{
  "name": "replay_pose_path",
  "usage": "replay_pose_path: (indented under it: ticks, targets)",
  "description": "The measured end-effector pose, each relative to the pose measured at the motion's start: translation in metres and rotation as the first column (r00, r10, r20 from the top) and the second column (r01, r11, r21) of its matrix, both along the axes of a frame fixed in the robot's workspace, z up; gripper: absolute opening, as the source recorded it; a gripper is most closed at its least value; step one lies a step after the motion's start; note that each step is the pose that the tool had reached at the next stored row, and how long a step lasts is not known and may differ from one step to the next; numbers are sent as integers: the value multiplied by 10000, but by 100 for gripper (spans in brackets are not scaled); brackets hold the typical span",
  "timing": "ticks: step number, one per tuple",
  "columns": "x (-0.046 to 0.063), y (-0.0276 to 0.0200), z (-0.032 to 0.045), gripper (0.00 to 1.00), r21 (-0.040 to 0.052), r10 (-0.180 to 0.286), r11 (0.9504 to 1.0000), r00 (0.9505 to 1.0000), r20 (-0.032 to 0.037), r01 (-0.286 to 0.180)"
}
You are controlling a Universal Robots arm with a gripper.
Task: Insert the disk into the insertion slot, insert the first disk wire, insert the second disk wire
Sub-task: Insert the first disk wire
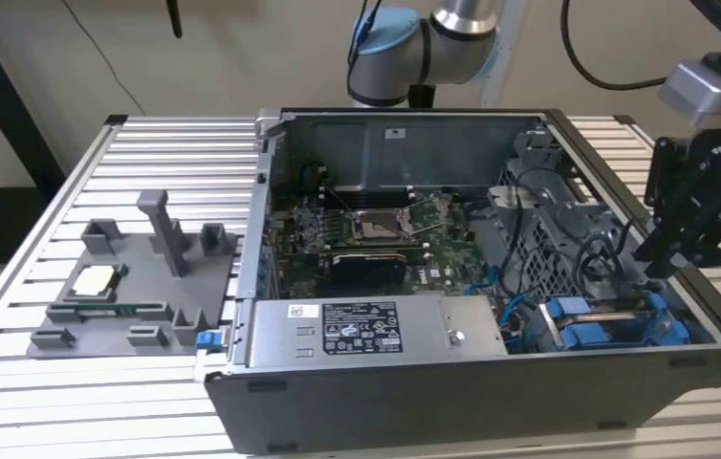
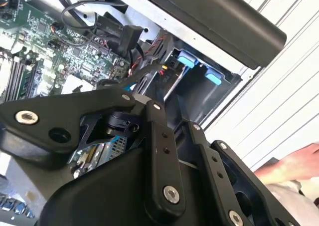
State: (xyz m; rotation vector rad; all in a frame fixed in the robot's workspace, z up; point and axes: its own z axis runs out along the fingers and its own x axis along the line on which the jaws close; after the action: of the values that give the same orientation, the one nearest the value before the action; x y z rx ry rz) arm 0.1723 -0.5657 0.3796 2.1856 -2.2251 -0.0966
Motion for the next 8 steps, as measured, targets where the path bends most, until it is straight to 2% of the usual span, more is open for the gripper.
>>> replay_pose_path:
  ticks: [8]
  targets:
    - [0,0,9,27,2,0,10000,10000,0,0]
